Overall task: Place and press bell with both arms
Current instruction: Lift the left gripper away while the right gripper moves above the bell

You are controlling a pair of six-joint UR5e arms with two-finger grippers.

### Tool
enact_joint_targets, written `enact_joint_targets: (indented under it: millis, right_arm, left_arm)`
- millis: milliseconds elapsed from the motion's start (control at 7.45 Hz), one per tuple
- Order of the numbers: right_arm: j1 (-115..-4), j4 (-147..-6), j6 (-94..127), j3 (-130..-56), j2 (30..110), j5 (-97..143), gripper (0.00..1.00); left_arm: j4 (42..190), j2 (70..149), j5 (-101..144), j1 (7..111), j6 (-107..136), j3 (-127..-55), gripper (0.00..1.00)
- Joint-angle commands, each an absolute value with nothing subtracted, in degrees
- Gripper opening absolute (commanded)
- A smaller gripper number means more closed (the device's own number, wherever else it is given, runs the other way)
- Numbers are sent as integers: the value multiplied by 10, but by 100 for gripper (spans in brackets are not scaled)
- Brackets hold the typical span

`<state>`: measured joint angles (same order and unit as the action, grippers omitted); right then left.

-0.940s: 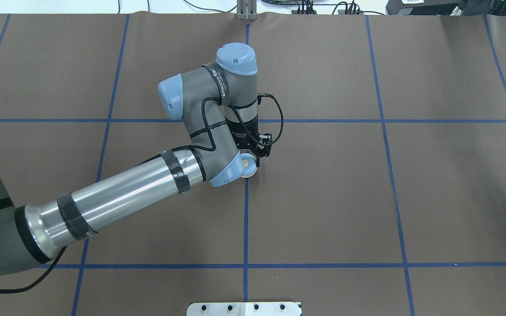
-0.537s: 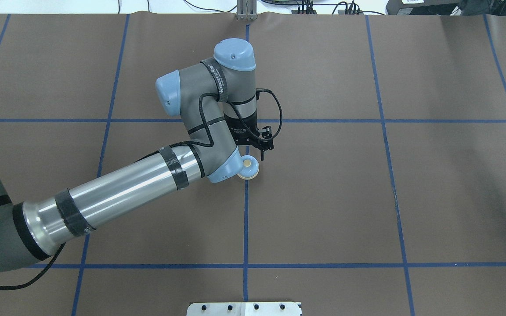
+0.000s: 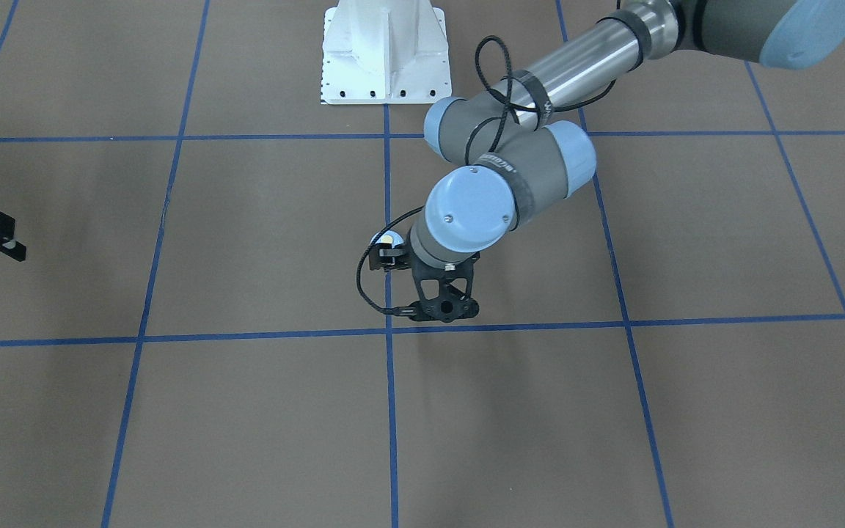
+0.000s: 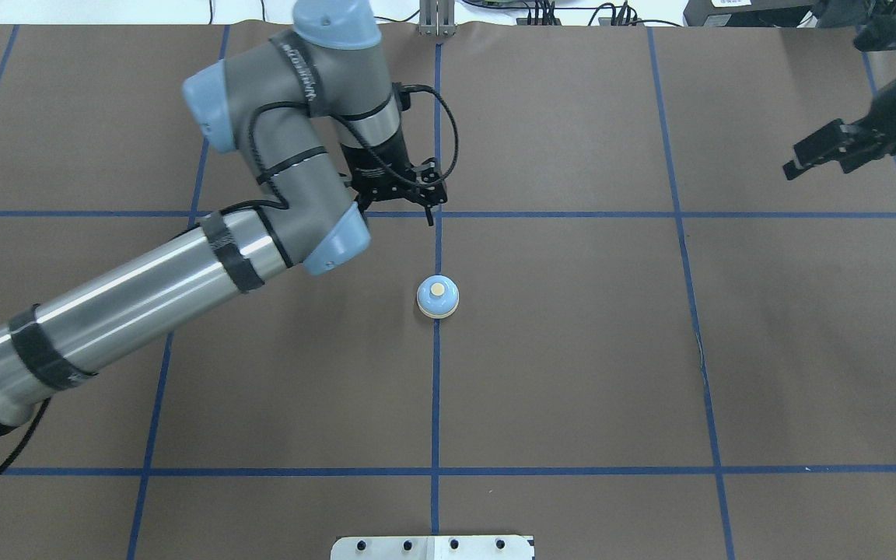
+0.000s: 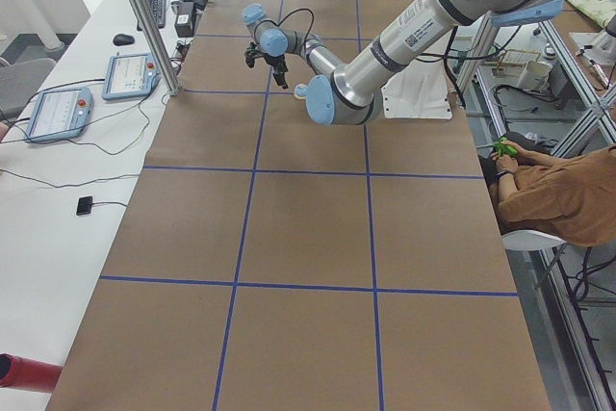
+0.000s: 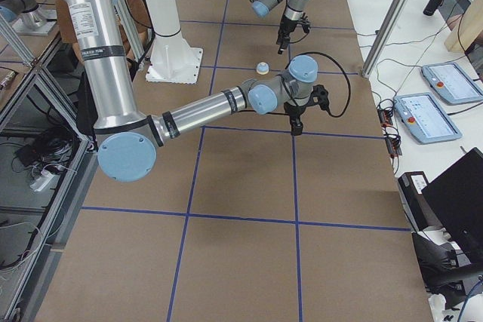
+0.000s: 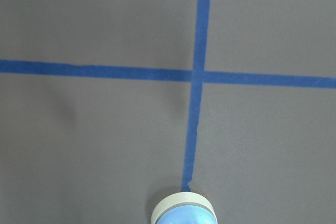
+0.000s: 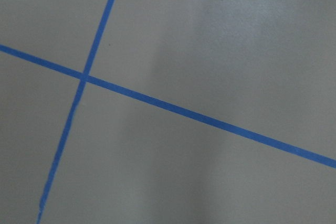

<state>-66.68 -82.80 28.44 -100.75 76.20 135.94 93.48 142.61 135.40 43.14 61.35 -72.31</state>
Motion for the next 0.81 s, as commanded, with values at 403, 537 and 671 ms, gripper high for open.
enact_joint_targets:
  millis: [403, 537, 671]
  right_arm:
    - [-377, -830, 705, -976, 556, 1119, 99]
    - [-344, -830, 740, -934, 510, 1091, 98]
    - [-328, -830, 757, -919, 486, 1072, 46]
  left_arm:
    - [939, 1142, 1373, 535, 459, -961, 99]
    - [939, 1114, 1373, 547, 445, -983, 99]
    - [940, 1093, 1367, 547, 445, -1001, 99]
